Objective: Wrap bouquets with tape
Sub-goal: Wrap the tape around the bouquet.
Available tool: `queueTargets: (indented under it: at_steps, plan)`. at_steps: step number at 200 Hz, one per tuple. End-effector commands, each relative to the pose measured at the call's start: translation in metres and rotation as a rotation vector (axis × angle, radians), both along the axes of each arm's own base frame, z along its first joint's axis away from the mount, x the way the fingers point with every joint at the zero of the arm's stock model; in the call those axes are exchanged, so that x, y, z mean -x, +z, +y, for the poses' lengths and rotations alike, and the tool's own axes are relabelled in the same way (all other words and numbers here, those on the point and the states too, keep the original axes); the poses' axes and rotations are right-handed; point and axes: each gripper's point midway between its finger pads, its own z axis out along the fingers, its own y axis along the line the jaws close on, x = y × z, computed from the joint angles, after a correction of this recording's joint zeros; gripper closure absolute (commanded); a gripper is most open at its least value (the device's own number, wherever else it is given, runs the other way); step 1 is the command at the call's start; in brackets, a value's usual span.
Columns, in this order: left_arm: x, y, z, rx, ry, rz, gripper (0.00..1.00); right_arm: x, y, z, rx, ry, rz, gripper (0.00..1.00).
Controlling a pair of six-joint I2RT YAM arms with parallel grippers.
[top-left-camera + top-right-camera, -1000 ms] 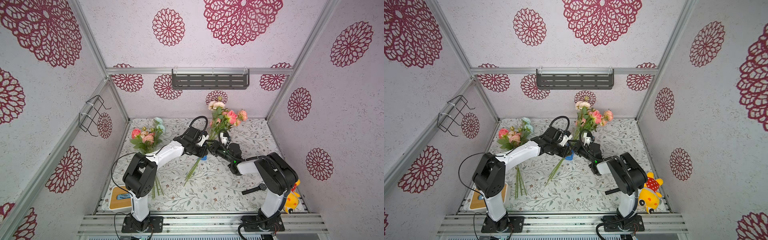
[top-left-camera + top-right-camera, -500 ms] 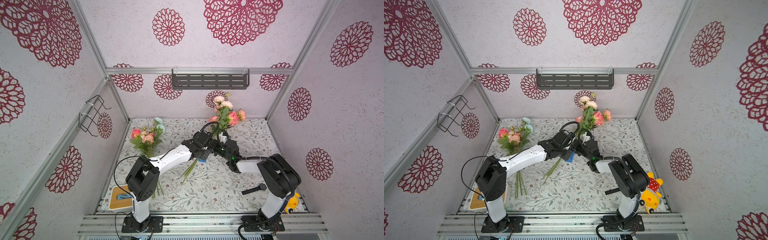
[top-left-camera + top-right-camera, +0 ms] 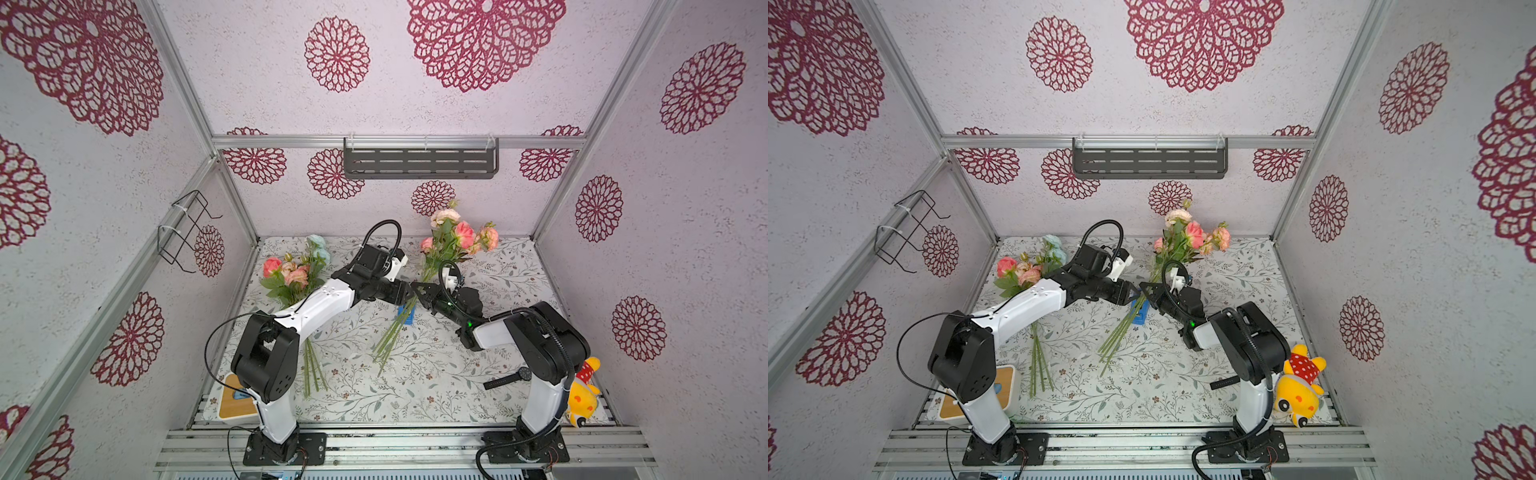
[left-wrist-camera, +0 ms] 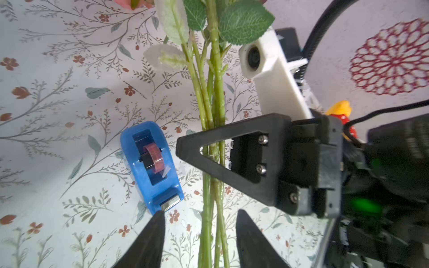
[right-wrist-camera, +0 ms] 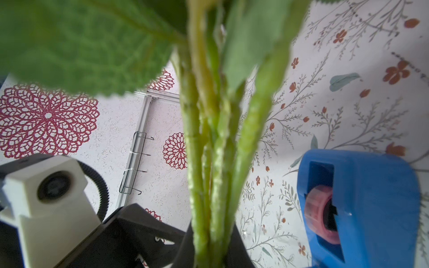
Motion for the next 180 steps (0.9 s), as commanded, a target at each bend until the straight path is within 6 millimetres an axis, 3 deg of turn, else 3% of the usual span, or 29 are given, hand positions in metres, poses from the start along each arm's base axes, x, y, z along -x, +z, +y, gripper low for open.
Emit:
queueTargets:
  at_steps: [1, 47, 115, 151, 164, 180]
  plan:
    - [0.034, 0.007, -0.026, 0.145, -0.202, 0.096, 0.47, 0.003, 0.072, 0.006, -0.097, 0.037, -0.265, 1.00]
    - [0.042, -0.012, -0.035, 0.170, -0.270, 0.181, 0.45, 0.012, 0.096, 0.005, -0.115, 0.049, -0.384, 1.00]
    - [0.026, -0.030, -0.031, 0.149, -0.179, 0.162, 0.46, 0.017, 0.099, 0.005, -0.113, 0.060, -0.389, 1.00]
    - [0.018, -0.028, -0.035, 0.175, -0.138, 0.155, 0.77, 0.021, 0.101, 0.010, -0.127, 0.085, -0.397, 1.00]
    - [0.012, -0.030, -0.030, 0.141, -0.095, 0.135, 0.91, 0.022, 0.100, 0.009, -0.126, 0.085, -0.393, 1.00]
    - [0.001, -0.033, -0.018, 0.062, -0.014, 0.095, 1.00, 0.023, 0.093, 0.008, -0.115, 0.084, -0.361, 1.00]
